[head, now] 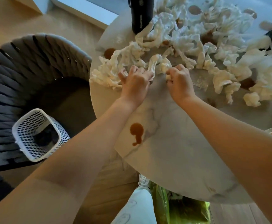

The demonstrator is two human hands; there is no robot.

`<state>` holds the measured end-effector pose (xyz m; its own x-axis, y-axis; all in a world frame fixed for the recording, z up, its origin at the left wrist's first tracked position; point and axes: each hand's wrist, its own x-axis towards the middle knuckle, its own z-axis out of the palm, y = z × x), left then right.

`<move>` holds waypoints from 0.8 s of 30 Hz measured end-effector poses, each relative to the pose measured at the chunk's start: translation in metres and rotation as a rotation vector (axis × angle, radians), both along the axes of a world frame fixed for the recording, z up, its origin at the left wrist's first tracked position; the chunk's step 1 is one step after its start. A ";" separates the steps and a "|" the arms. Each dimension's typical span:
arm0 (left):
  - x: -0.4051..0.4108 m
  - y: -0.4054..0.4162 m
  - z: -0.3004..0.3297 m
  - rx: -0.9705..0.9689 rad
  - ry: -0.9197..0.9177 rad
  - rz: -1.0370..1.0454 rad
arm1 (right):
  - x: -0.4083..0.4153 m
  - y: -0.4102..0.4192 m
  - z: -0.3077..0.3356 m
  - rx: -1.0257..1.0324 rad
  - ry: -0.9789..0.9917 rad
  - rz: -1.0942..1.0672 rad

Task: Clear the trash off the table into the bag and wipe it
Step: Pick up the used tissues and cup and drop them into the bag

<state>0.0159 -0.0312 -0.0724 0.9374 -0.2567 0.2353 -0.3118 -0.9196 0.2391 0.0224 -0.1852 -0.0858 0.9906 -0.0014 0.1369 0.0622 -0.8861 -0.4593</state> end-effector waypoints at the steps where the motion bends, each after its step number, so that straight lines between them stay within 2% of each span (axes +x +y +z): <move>1: -0.002 0.000 0.000 -0.038 -0.038 -0.012 | -0.003 -0.001 0.001 0.016 -0.028 -0.007; 9: -0.047 -0.013 0.003 -0.185 -0.242 -0.030 | -0.055 -0.025 0.014 0.119 -0.181 -0.074; 18: -0.192 -0.049 0.027 -0.326 -0.186 -0.076 | -0.192 -0.064 0.021 0.267 -0.270 -0.066; 21: -0.262 -0.065 0.023 -0.379 -0.120 -0.188 | -0.261 -0.082 0.015 0.285 -0.261 -0.059; 24: -0.328 -0.081 0.007 -0.411 -0.020 -0.386 | -0.335 -0.103 0.001 0.308 -0.212 -0.049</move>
<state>-0.3122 -0.1119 -0.0655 0.7882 -0.4637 0.4046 -0.6150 -0.5706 0.5442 -0.3125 -0.2877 -0.0853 0.9379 -0.1210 0.3250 0.1457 -0.7129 -0.6859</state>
